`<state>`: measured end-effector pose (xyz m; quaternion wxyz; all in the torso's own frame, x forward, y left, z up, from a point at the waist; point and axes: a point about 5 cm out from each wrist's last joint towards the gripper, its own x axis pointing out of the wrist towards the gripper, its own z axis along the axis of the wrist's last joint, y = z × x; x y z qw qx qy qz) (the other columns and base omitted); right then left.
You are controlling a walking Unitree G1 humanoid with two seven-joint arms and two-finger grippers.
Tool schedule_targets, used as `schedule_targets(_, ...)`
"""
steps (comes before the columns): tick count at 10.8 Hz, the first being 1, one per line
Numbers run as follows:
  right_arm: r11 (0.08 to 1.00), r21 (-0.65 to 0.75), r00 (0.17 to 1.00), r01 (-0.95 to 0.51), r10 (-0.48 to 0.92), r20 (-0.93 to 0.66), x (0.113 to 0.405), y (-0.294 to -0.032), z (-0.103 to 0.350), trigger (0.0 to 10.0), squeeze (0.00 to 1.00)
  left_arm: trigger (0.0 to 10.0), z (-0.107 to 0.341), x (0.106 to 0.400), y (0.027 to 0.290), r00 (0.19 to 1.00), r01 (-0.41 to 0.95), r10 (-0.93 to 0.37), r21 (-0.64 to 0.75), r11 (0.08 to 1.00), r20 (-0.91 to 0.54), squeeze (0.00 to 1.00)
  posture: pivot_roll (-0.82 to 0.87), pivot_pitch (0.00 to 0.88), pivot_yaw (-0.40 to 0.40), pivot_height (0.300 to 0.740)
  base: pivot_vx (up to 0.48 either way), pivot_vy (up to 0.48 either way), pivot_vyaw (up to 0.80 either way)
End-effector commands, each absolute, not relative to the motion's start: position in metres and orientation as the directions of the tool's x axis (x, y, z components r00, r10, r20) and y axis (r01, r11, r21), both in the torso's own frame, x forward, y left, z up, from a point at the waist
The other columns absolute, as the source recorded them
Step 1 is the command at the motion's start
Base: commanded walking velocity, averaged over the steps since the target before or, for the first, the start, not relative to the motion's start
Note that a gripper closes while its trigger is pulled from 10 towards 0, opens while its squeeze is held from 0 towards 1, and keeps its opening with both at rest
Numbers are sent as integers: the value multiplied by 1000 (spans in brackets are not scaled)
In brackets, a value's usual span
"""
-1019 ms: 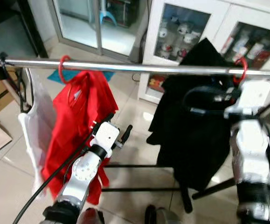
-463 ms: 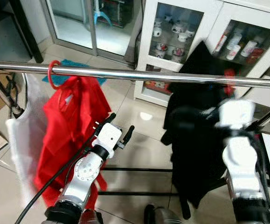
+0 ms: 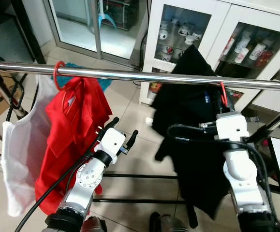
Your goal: Hang hanger
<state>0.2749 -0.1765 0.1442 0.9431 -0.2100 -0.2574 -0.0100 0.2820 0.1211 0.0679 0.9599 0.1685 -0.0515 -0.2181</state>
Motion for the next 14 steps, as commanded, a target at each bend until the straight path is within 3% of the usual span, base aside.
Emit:
schedule_targets(1,927,-343,870,153,39,492,275,-184,144,0,0,10000,67,281,119,896,407,-444,353,842,26,0,-44,96,-65,740,0,0,0)
schedule_targets(4,950,-243,916,196,-89,391,264,-203,125,0,0,10000,68,282,122,906,381,-423,371,847,35,0,-42,88,-61,740,0,0,0)
schedule_targets(6,965,-93,950,244,-219,222,265,-217,101,0,0,10000,67,283,122,910,376,-412,344,860,36,0,-51,82,-53,740,0,0,0)
schedule_targets(7,996,17,990,89,-90,112,270,-197,88,0,0,10000,68,290,126,940,326,-339,194,925,33,0,-51,82,-53,740,0,0,0)
schedule_targets(9,998,64,997,3,-8,77,274,-185,87,0,0,10000,71,295,131,958,282,-285,86,956,34,0,-55,74,-47,740,0,0,0)
schedule_targets(14,995,88,997,-44,38,61,297,-182,95,0,0,10000,80,304,135,967,252,-253,23,967,35,0,-48,71,-38,740,-184,0,0)
